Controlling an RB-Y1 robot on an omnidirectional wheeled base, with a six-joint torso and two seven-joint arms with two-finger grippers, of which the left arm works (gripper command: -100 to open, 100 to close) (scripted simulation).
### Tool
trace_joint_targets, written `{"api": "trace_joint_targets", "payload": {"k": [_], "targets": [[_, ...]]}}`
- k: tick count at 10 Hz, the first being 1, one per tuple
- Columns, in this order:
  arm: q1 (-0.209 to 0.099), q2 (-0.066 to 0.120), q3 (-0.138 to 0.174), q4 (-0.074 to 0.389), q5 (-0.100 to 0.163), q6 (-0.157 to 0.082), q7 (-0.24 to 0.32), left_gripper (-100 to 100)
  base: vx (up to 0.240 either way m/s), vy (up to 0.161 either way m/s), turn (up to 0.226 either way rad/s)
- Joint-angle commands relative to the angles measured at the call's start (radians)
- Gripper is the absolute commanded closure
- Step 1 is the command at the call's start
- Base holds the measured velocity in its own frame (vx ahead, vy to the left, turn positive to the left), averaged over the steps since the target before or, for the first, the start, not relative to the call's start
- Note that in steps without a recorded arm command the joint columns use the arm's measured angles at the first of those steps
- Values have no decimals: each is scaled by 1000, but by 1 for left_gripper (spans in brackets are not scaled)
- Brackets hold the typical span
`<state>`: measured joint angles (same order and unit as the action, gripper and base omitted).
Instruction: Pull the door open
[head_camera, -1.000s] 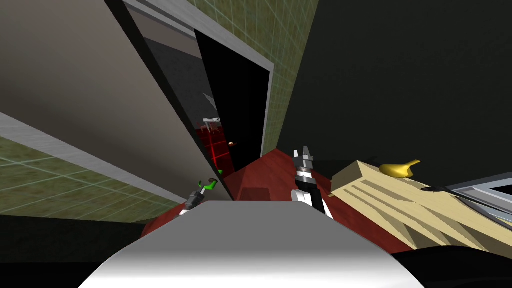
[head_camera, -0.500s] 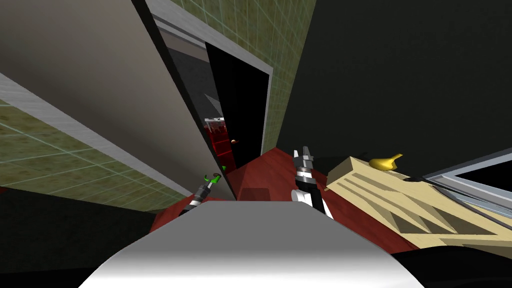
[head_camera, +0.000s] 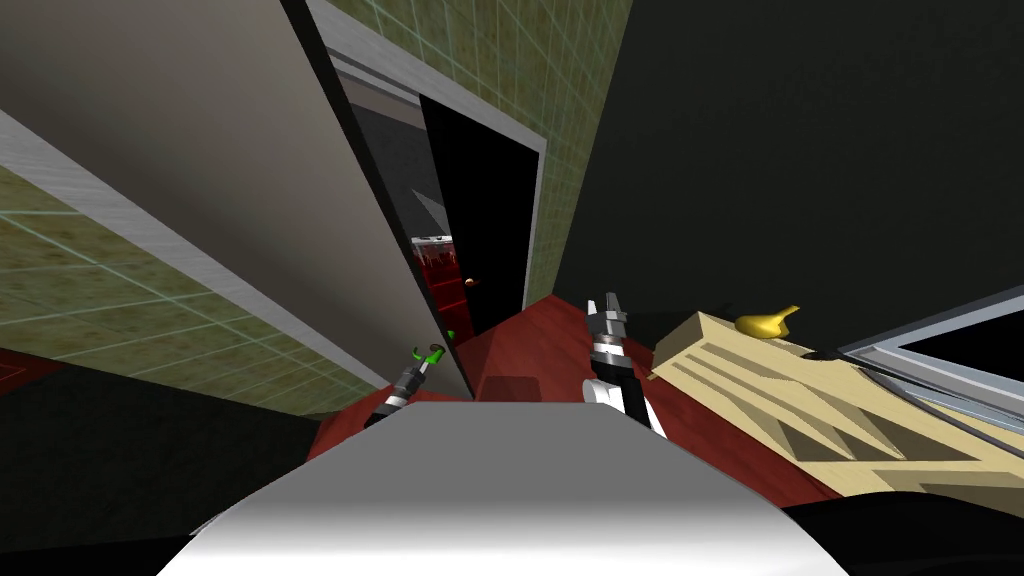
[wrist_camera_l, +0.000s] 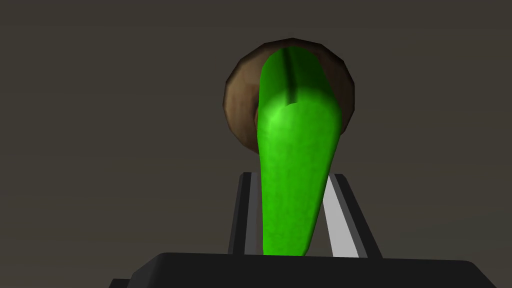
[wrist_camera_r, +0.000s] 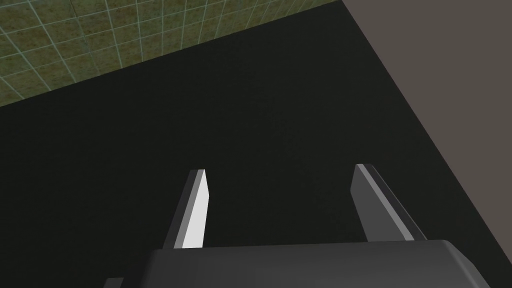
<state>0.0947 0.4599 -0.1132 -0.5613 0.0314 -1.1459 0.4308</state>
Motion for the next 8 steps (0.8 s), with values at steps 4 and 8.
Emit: {"api": "trace_joint_targets", "payload": {"k": [4, 8], "targets": [[-64, -22, -33, 7, -28, 9, 5, 100, -122, 57, -11], [-112, -30, -51, 55, -45, 23, 7, 100, -83, 62, -2]]}}
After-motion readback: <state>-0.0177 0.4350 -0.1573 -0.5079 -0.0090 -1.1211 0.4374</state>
